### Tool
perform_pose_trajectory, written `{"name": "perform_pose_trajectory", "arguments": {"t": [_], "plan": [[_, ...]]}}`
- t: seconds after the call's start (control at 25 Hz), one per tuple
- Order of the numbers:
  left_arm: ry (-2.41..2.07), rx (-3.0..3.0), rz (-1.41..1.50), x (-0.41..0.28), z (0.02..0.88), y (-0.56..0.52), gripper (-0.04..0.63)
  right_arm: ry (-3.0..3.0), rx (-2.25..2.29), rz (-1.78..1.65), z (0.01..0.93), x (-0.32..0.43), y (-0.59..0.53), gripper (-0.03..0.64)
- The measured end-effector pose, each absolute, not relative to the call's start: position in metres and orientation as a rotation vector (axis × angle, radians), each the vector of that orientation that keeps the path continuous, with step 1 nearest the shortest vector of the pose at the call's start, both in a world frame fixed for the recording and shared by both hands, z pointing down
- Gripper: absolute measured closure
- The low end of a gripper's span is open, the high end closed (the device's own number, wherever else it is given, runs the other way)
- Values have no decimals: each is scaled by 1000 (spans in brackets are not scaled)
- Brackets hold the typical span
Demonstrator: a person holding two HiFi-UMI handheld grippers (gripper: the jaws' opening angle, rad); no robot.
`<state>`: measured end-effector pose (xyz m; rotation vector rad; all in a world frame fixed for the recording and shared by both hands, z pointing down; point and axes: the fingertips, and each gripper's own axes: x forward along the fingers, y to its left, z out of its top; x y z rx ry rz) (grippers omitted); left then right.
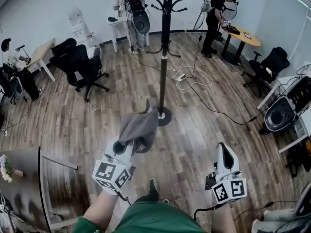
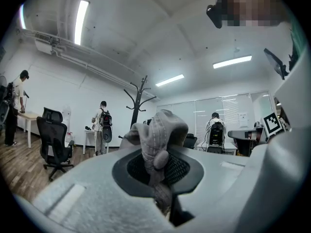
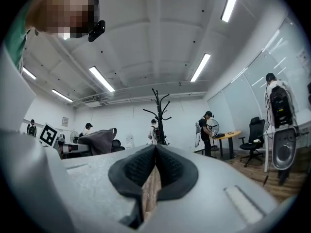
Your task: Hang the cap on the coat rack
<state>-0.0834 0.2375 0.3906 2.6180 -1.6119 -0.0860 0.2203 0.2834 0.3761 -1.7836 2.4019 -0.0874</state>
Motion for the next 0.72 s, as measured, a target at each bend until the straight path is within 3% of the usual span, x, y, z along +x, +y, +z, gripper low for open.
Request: {"name": "perform_pose_trajectory", "arguments": {"t": [0.72], "plan": [[-1597, 2593, -151, -151, 408, 85, 568, 2408, -1896, -83, 373, 170, 150, 614]]}}
